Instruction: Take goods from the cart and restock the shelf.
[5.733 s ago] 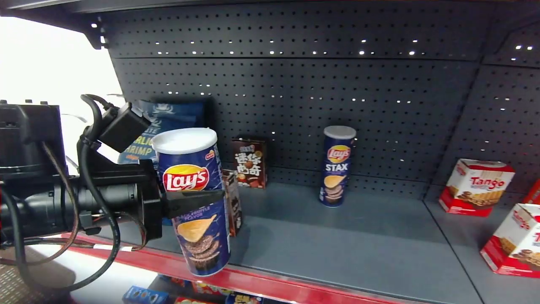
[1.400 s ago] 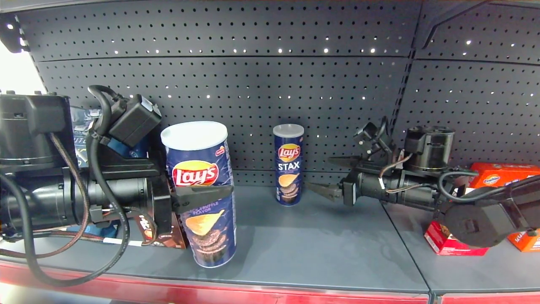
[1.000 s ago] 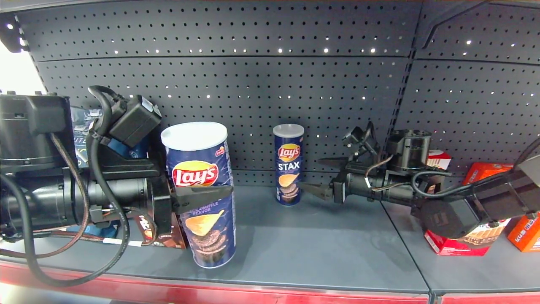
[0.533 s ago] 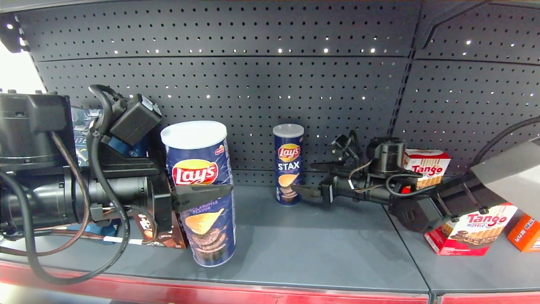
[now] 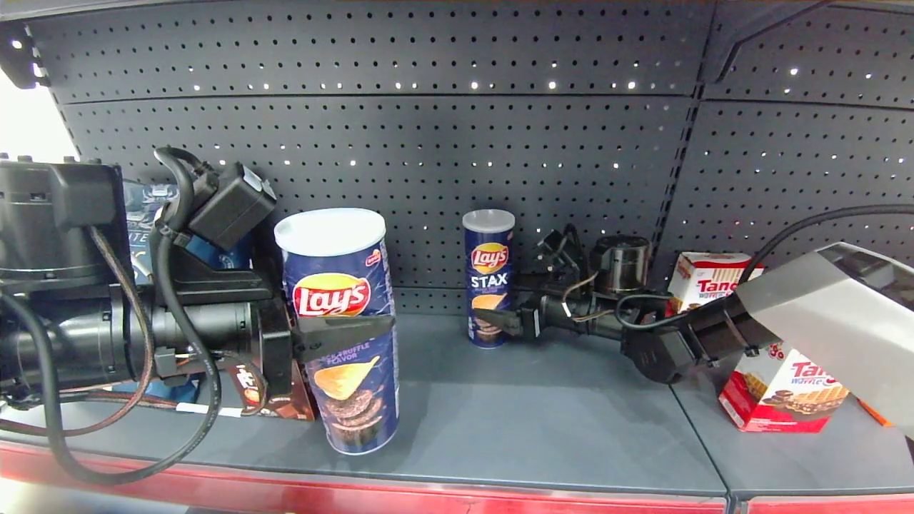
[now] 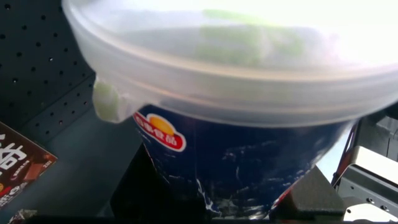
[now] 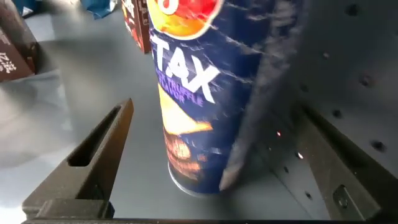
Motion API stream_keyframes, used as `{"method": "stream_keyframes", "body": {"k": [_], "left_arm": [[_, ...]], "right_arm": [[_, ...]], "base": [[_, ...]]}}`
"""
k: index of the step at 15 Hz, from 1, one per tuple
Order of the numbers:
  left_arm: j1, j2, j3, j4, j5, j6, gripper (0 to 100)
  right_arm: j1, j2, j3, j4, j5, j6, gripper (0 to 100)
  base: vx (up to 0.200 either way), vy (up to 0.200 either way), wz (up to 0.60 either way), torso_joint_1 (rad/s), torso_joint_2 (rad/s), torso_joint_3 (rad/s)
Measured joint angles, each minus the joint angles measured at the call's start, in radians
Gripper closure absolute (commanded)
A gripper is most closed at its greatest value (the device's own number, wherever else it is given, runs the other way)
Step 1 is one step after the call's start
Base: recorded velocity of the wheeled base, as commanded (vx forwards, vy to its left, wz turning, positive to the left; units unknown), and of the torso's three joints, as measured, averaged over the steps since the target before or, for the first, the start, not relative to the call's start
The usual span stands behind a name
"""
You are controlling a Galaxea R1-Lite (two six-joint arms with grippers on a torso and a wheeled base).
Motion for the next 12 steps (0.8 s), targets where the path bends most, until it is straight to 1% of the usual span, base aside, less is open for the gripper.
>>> {"method": "stream_keyframes", "body": {"k": [8, 9, 12], "left_arm": [[0.0, -0.002, 0.0, 0.0, 0.0, 0.0, 100], [0.0, -0.003, 0.001, 0.0, 0.0, 0.0, 100], [0.0, -0.004, 0.004, 0.0, 0.0, 0.0, 100]], "right_arm": [[0.033, 0.076, -0.078, 0.0, 0.0, 0.015, 0], [0.034, 0.086, -0.086, -0.009, 0.002, 0.015, 100], [0.033, 0.111, -0.083, -0.102, -0.001, 0.015, 100]], "base": [[0.0, 0.0, 0.0, 0.0, 0.0, 0.0], [0.0, 0.0, 0.0, 0.0, 0.0, 0.0], [0.0, 0.0, 0.0, 0.0, 0.0, 0.0]]}}
